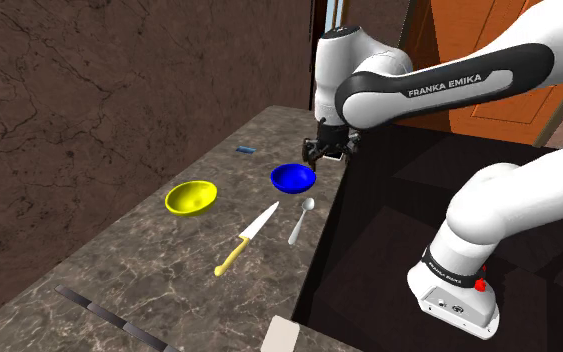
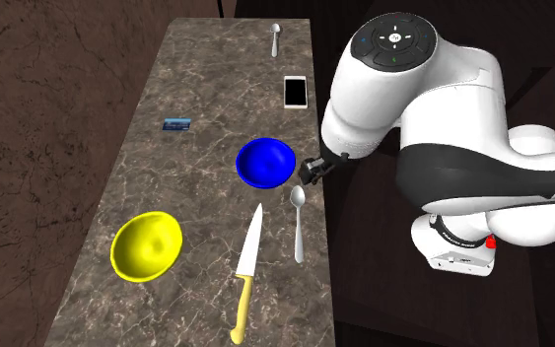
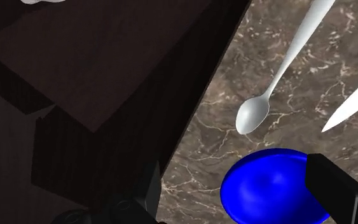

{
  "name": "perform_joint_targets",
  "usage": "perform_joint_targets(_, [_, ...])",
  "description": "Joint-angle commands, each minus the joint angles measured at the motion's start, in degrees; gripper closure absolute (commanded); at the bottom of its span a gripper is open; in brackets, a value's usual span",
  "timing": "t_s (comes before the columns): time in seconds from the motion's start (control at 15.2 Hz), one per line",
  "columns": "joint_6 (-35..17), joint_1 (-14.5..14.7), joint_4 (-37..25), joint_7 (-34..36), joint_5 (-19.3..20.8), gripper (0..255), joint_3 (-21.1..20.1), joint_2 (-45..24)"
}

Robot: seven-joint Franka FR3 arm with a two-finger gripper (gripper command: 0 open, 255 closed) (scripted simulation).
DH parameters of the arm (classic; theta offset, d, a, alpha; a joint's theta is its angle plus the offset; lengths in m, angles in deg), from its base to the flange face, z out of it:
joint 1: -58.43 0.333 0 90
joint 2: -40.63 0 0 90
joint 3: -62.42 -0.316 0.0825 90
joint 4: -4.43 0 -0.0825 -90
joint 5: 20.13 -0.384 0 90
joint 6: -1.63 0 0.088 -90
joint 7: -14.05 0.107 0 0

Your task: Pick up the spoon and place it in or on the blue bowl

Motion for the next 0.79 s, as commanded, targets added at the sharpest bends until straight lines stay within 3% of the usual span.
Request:
perform_joint_targets(0.0, [-2.0, -1.1, -0.1, 6.5, -1.2, 0, -3.6, -3.3])
perform_joint_targets(0.4, [-9.3, -6.9, -2.5, 25.5, -0.8, 0, -13.8, -16.8])
perform_joint_targets(0.73, [-14.2, -12.2, -6.2, 41.6, 5.1, 0, -20.7, -29.7])
